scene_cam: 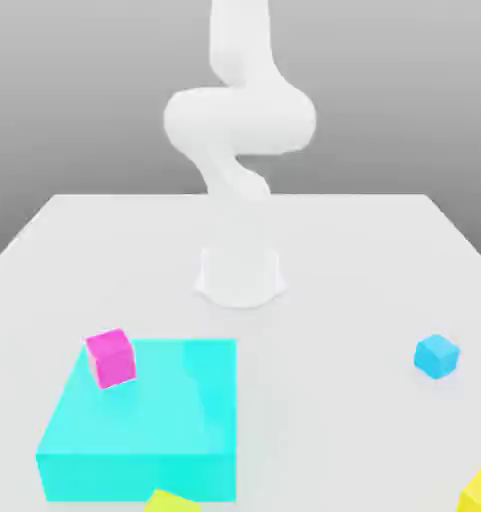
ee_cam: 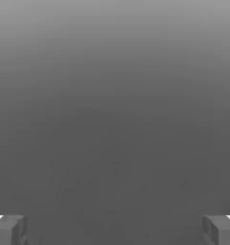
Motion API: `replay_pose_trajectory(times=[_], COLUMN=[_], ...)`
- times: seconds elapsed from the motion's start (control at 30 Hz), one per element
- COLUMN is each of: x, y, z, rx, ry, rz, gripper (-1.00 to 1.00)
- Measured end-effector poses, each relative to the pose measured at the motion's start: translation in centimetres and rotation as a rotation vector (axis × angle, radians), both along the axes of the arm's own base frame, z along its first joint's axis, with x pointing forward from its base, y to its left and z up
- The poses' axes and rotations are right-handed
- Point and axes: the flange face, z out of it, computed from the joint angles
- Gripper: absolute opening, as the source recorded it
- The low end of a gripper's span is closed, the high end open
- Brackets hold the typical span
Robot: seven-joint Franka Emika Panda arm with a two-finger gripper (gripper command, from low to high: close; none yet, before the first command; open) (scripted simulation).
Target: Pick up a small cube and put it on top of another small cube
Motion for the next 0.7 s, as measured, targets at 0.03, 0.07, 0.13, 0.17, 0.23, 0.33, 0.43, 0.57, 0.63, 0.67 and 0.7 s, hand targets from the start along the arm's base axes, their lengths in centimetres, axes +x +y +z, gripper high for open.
replay_pose_trajectory(times=[0.03, 0.07, 0.13, 0.17, 0.23, 0.33, 0.43, 0.57, 0.63, 0.67, 0.7], x=[1.3, 2.6, 4.8, 5.9, 7.9, 10.4, 12.5, 14.4, 14.9, 15.0, 15.2], y=[0.7, 1.4, 2.9, 3.6, 5.2, 7.6, 10.2, 14.1, 16.1, 17.1, 17.9], z=[-1.1, -2.2, -4.6, -5.8, -8.3, -12.4, -16.9, -23.2, -26.5, -28.2, -29.9], rx=[-0.010, -0.020, -0.040, -0.049, -0.068, -0.096, -0.123, -0.158, -0.176, -0.184, -0.192], ry=[0.025, 0.049, 0.095, 0.118, 0.163, 0.230, 0.296, 0.383, 0.426, 0.448, 0.469], rz=[0.018, 0.036, 0.072, 0.090, 0.127, 0.185, 0.244, 0.332, 0.379, 0.403, 0.422], gripper=[0.00, 0.00, 0.00, 0.00, 0.00, 0.00, 0.00, 0.00, 0.00, 0.00, 0.00])
